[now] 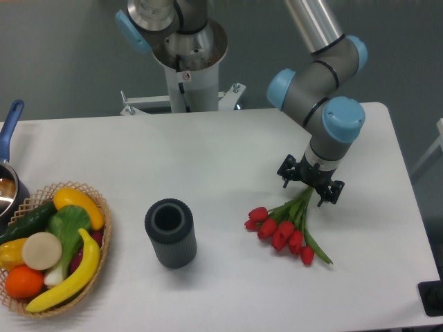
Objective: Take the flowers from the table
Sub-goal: 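Close the gripper around the tulip stems near the twine, then lift the grasped tulip bundle up off the table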
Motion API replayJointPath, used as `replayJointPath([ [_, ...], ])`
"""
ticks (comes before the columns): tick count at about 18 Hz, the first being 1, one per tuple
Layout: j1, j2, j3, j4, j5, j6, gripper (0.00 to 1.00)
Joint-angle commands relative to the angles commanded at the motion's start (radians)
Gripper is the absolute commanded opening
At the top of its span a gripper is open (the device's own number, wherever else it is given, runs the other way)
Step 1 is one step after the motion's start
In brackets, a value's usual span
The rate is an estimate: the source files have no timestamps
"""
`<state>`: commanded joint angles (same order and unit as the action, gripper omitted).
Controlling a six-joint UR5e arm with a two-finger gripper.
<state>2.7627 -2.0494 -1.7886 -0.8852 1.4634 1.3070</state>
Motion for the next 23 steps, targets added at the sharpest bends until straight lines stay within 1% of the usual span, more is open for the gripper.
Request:
replayJointPath([
  [8,-0.009,-0.011,0.0,0.012,0.0,-0.005,0.99],
  [9,-0.009,-0.009,-0.002,0.012,0.0,-0.005,0.95],
  [12,-0.009,-0.005,0.0,0.012,0.0,-0.006,0.69],
  [14,-0.011,-0.005,0.0,0.012,0.0,-0.009,0.57],
  [18,-0.011,-0.005,0.002,0.012,-0.002,-0.025,0.41],
  [21,-0.009,0.0,0.008,0.012,-0.005,-0.026,0.34],
  [23,-0.009,0.005,0.011,0.011,-0.006,-0.041,0.25],
])
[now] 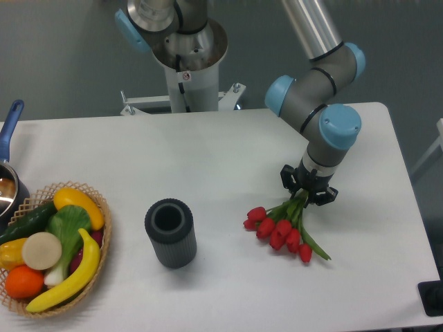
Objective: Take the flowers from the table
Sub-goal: 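Lift the grasped tulip bundle up off the table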
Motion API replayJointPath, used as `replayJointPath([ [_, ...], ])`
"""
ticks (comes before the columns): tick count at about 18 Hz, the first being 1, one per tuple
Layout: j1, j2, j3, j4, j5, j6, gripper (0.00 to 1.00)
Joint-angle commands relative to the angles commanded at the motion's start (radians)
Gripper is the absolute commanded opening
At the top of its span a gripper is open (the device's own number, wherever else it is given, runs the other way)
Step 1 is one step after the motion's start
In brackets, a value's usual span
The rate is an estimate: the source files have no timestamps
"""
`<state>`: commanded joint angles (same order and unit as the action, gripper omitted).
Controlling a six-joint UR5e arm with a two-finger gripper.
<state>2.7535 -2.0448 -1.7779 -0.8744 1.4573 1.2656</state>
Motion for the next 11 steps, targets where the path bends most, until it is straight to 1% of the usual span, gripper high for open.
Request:
replayJointPath([
  [2,0.0,0.003,0.009,0.0,0.0,-0.025,0.24],
  [5,0.0,0.015,0.014,0.0,-0.003,-0.026,0.18],
  [7,0.002,0.021,0.014,0.0,-0.005,-0.025,0.18],
  [9,0.005,0.04,0.018,0.0,-0.011,-0.023,0.18],
  [11,0.005,0.061,0.037,0.0,-0.046,-0.025,0.18],
])
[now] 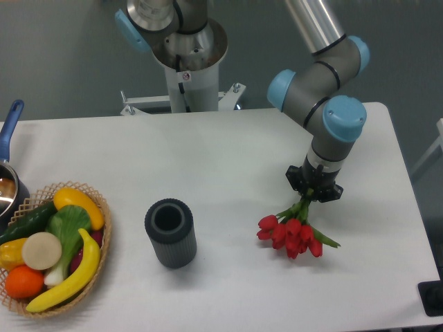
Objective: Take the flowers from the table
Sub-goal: 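Lift the grasped tulip bundle up off the table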
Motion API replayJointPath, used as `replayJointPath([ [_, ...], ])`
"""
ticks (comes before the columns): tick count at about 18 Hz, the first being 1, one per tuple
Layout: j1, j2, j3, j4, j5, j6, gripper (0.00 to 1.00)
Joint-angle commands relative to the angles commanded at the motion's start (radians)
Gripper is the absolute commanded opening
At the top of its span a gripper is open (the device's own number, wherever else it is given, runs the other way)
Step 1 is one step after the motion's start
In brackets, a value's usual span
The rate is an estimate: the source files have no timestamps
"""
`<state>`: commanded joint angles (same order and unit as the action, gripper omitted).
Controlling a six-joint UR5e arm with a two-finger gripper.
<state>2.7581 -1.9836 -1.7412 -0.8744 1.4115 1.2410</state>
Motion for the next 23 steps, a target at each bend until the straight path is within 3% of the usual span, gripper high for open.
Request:
replayJointPath([
  [8,0.029,0.092,0.061,0.0,-0.274,-0.061,0.18],
  [13,0.075,0.147,0.066,0.0,-0.417,-0.077,0.18],
  [19,0.167,0.166,0.068,0.0,-0.693,-0.086,0.18],
  [23,0.179,0.167,0.074,0.0,-0.735,-0.095,0.18],
])
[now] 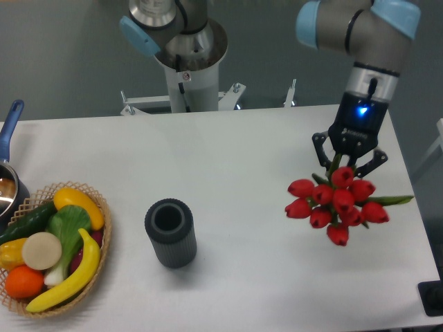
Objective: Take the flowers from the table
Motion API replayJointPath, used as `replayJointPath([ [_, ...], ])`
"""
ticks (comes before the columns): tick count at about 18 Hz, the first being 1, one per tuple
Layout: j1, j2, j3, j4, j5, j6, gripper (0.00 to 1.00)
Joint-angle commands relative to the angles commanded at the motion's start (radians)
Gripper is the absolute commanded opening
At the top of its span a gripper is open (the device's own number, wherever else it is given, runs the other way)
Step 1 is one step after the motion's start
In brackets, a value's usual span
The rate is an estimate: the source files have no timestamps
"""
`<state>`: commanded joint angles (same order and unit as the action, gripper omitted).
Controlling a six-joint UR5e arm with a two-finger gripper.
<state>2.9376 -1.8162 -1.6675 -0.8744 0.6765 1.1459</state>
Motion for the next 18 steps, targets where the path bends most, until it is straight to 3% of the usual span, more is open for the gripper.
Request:
replayJointPath([
  [18,0.009,0.005,0.02,-0.002,-0.012,-0.017,0.18],
])
